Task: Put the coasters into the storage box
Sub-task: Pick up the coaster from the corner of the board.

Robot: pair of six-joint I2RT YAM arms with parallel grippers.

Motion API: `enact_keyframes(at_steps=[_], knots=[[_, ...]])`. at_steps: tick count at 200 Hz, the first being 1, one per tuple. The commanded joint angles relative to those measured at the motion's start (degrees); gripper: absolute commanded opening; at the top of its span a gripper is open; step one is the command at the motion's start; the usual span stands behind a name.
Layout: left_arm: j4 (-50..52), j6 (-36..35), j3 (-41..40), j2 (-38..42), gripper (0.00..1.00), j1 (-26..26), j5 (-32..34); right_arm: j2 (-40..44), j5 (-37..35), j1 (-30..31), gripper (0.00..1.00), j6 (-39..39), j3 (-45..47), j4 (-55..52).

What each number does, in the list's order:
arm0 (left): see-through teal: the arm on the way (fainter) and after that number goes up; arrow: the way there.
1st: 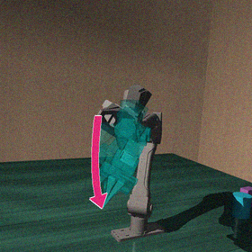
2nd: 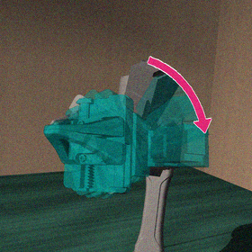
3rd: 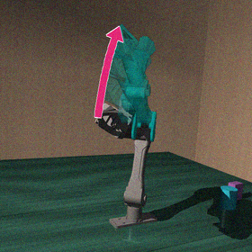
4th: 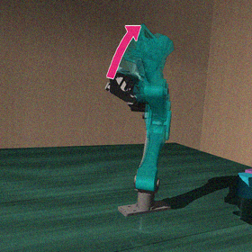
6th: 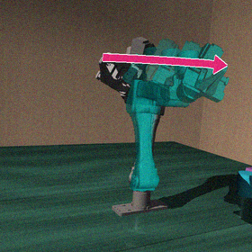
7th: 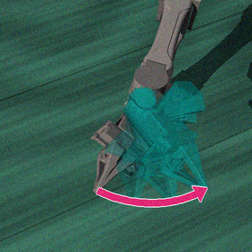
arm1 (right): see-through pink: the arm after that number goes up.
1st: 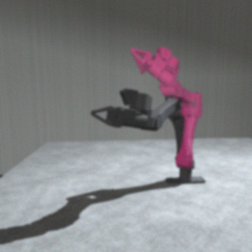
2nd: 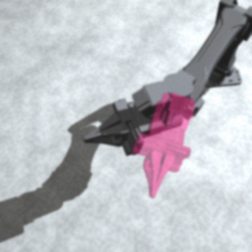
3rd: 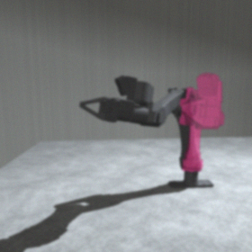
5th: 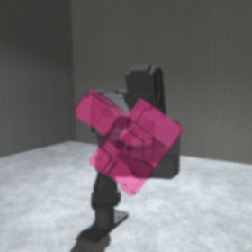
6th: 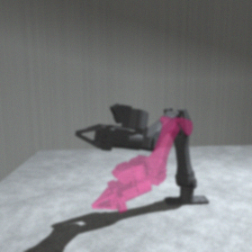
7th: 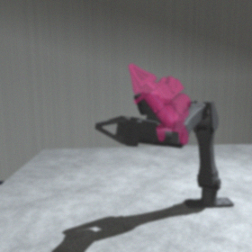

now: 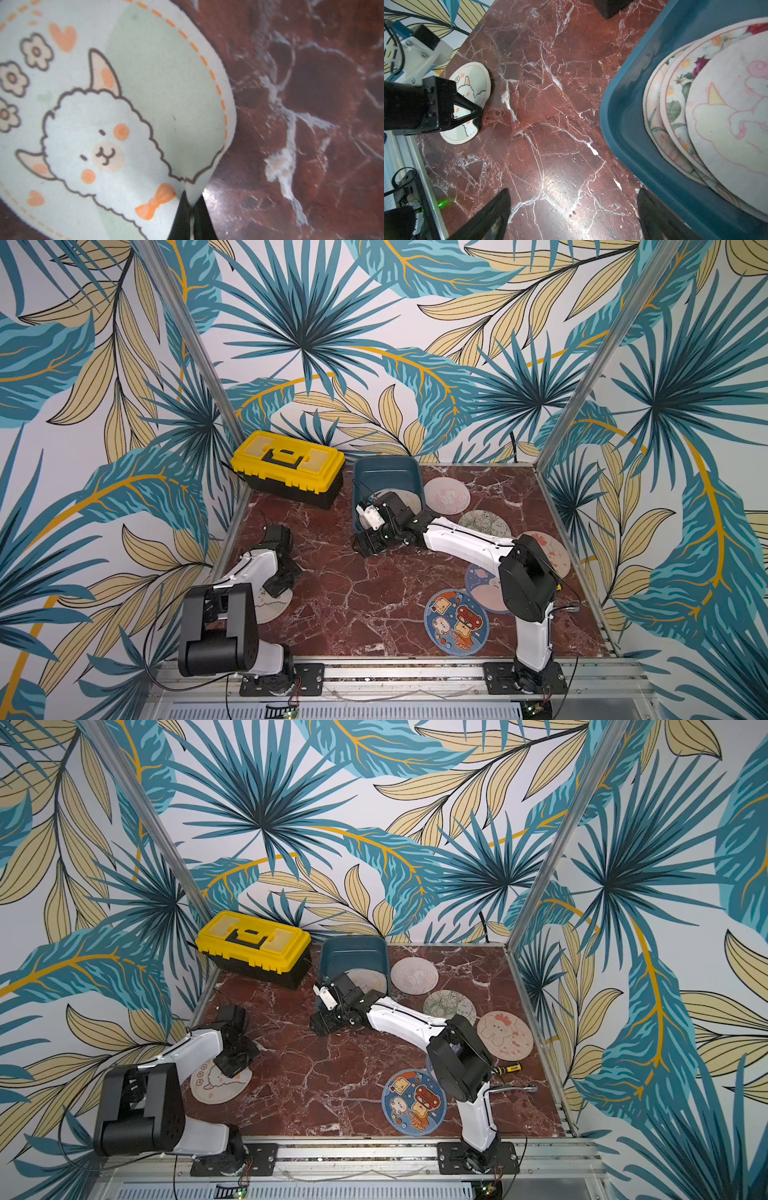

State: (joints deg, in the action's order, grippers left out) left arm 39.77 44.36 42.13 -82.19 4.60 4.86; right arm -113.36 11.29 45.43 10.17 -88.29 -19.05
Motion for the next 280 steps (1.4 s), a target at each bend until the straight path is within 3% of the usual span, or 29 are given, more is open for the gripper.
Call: enact_keyframes(at_steps=[1,48,87,213,256,280], knots=[[-0.75,-0.05,4.86,0.22,0.00,-3.57,-6.77,3.08,3.95,0.27,0.94,-2.20,3.52,5.12],[-1.08,1.81,11.94,-0.04,0.00,-9.85,-7.06,5.20,7.25,0.27,0.94,-4.53,6.58,9.86],[-4.59,3.29,15.17,-0.44,0.00,-12.89,-9.76,3.99,4.63,0.27,0.94,-2.06,6.67,11.27],[-10.36,5.21,18.78,-0.98,0.00,-15.56,-15.11,-1.21,1.40,4.82,0.92,1.16,6.69,19.01],[-10.56,5.49,18.35,0.61,0.00,-15.72,-16.76,-3.89,-1.65,4.76,0.88,2.98,6.44,23.80],[-10.51,5.61,17.70,1.43,0.00,-15.71,-17.56,-5.31,-2.49,4.78,0.80,4.06,5.95,26.78]])
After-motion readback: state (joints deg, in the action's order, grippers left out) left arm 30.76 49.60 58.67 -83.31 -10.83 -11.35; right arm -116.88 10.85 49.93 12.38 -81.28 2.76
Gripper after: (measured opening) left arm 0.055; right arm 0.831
